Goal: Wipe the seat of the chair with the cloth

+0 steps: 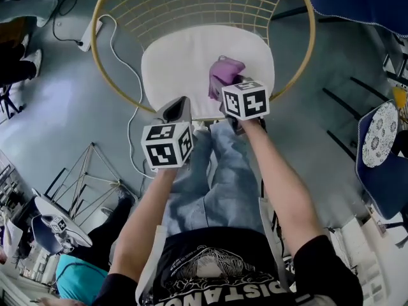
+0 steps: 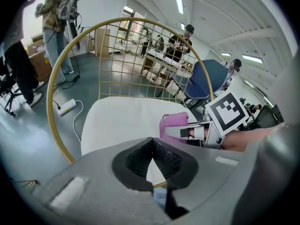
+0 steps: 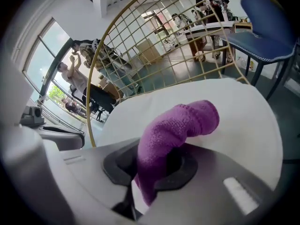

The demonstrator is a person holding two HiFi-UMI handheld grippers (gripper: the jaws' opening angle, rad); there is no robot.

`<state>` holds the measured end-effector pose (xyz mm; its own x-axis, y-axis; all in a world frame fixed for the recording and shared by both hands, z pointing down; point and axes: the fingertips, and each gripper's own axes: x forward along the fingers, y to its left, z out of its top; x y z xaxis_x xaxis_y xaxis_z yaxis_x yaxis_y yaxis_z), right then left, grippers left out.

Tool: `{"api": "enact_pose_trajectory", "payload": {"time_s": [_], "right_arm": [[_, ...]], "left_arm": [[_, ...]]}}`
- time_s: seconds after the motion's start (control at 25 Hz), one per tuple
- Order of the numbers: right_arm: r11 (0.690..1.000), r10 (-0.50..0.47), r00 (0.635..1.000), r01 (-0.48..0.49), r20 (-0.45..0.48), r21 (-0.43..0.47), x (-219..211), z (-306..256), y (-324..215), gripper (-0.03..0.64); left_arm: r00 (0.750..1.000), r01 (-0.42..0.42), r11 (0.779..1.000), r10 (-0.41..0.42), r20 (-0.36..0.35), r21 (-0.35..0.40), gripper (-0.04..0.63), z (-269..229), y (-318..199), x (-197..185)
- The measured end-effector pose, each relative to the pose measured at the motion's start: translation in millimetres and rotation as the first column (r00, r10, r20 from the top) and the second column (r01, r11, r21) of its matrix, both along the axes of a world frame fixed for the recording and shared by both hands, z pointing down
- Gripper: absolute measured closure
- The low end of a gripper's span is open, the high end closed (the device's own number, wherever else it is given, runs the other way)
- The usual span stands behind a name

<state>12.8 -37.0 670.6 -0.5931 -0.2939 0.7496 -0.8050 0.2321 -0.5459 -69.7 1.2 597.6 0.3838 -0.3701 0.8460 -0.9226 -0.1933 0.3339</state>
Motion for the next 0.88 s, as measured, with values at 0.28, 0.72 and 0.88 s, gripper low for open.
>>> {"api": "enact_pose_trajectory", "payload": {"time_s": [0.28, 0.72, 0.88], "right_arm": [[0.999, 0.051, 0.995, -0.051, -0.082, 0.001, 53.2, 9.2, 9.3, 0.555], [0.997, 0.077, 0.970, -0.076, -0.230, 0.011, 130.5, -7.8, 16.5, 0.555], [0.996, 0.079, 0.956, -0.085, -0.284, -0.006, 147.3, -16.7, 11.4, 0.555]], "left_arm": [[0.998, -0.053, 0.999, 0.053, -0.019, 0.004, 0.598, 9.0, 0.0, 27.6], [0.996, -0.086, 0.996, 0.086, -0.028, 0.009, 0.598, 6.5, -3.5, 38.6], [0.996, -0.084, 0.996, 0.085, -0.025, 0.007, 0.598, 1.5, -8.5, 34.9]]}}
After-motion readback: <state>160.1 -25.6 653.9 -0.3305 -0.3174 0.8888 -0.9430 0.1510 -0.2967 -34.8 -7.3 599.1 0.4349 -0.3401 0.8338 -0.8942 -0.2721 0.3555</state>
